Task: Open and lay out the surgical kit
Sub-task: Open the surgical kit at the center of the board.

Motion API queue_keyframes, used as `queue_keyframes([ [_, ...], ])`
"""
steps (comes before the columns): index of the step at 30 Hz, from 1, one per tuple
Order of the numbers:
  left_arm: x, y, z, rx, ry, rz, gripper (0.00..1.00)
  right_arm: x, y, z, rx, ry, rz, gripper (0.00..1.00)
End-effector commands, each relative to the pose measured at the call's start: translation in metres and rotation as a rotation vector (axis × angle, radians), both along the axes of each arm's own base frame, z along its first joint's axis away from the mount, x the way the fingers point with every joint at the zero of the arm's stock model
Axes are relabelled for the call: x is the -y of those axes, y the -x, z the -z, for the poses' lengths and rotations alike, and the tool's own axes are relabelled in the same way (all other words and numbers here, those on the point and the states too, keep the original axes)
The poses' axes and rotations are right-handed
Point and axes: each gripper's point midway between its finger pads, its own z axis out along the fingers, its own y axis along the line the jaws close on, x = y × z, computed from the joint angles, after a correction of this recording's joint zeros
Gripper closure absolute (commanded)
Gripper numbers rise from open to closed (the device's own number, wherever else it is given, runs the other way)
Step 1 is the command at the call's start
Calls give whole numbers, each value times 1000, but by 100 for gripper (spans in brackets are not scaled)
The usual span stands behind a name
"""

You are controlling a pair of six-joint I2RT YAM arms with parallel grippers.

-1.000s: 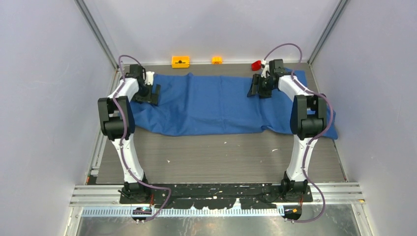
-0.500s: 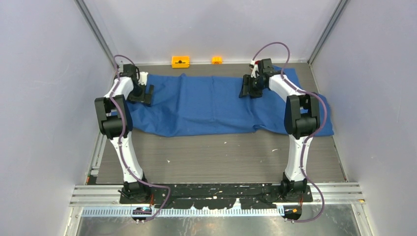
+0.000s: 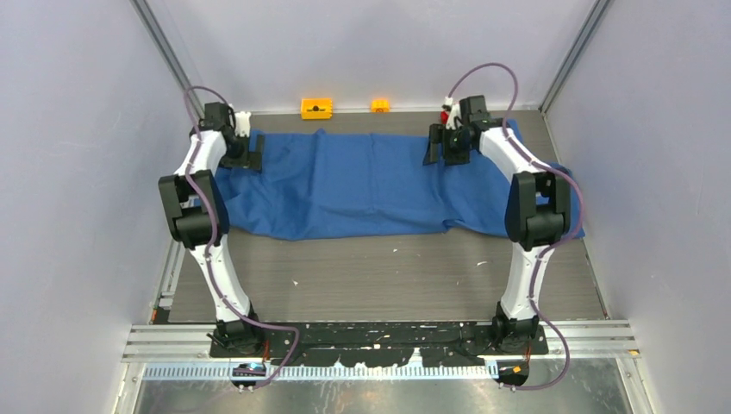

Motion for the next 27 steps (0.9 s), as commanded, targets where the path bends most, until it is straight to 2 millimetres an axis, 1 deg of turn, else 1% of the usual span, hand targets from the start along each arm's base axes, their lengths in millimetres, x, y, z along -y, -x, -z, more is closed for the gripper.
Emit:
queue_keyframes([
  [1,9,-53,-95,323,76,-13,0,30,-8,-84,209,25,29,27],
  [4,30,-72,-99,344,130,8,0,36,-2,-88,217,36,37,27],
  [6,46,-85,-97,342,157,30,0,38,3,-89,215,39,42,27],
  [8,66,-97,-91,332,196,61,1,41,6,-89,215,40,46,27],
  [9,76,-103,-92,336,221,72,2,42,8,-89,213,39,48,27],
  [13,116,-121,-90,329,418,87,9,46,17,-87,198,39,50,28],
  [14,126,-124,-86,314,483,92,10,46,19,-85,194,39,50,28],
  [16,142,-128,-89,304,578,88,12,48,23,-81,182,42,50,28],
  [18,159,-128,-88,283,661,85,14,49,25,-76,171,44,50,28],
  [21,184,-125,-83,253,729,106,14,50,28,-71,157,41,49,28],
  [23,189,-126,-75,235,750,94,13,50,29,-69,152,38,48,28],
  [25,210,-125,-68,206,789,94,15,50,30,-68,147,36,48,28],
  [27,217,-127,-62,179,839,72,19,50,32,-66,142,36,46,28],
])
